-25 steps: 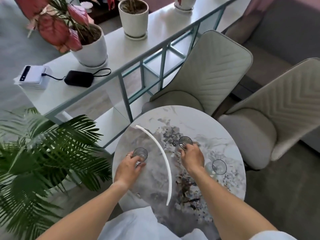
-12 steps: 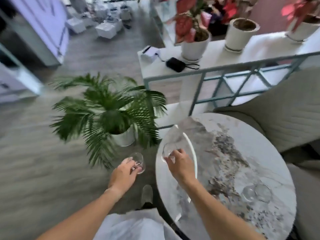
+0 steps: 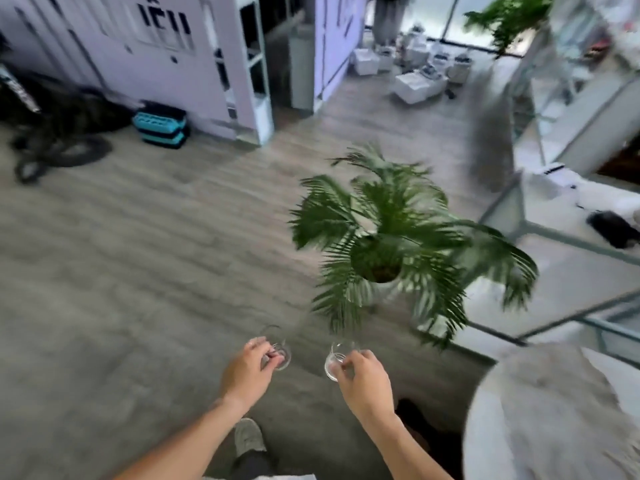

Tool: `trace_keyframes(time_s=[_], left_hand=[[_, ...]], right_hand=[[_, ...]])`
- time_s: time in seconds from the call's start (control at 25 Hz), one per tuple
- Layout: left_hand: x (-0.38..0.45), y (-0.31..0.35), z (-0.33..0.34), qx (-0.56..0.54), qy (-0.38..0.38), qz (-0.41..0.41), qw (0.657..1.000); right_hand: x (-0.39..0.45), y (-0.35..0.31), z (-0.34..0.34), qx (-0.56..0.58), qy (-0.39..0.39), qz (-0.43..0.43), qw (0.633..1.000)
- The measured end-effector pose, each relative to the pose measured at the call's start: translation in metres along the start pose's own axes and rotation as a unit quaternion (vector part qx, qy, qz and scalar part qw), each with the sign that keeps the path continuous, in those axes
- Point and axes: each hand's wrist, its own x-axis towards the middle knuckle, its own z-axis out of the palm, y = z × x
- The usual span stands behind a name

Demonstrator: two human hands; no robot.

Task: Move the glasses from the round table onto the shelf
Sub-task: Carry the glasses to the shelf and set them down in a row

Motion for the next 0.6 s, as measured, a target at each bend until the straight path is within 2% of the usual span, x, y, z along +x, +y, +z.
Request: trace_keyframes(time_s=[0.16, 0.32, 0.6], left_hand=[[0.043, -0.073, -0.069, -0.003, 0.031, -0.015, 0.999], [0.088, -0.115, -0.123, 0.004, 0.048, -0.008, 0.999], [0.227, -0.123, -0.178, -0.005, 0.051, -0.011, 0.999]], right_hand=[[0.042, -0.098, 0.051, -0.009, -0.033, -0.007, 0.999], [0.085, -0.163, 0.080, -0.019, -0.045, -0.027, 0.998], [0.218, -0.243, 0.102, -0.017, -0.035, -0.055, 0.998]])
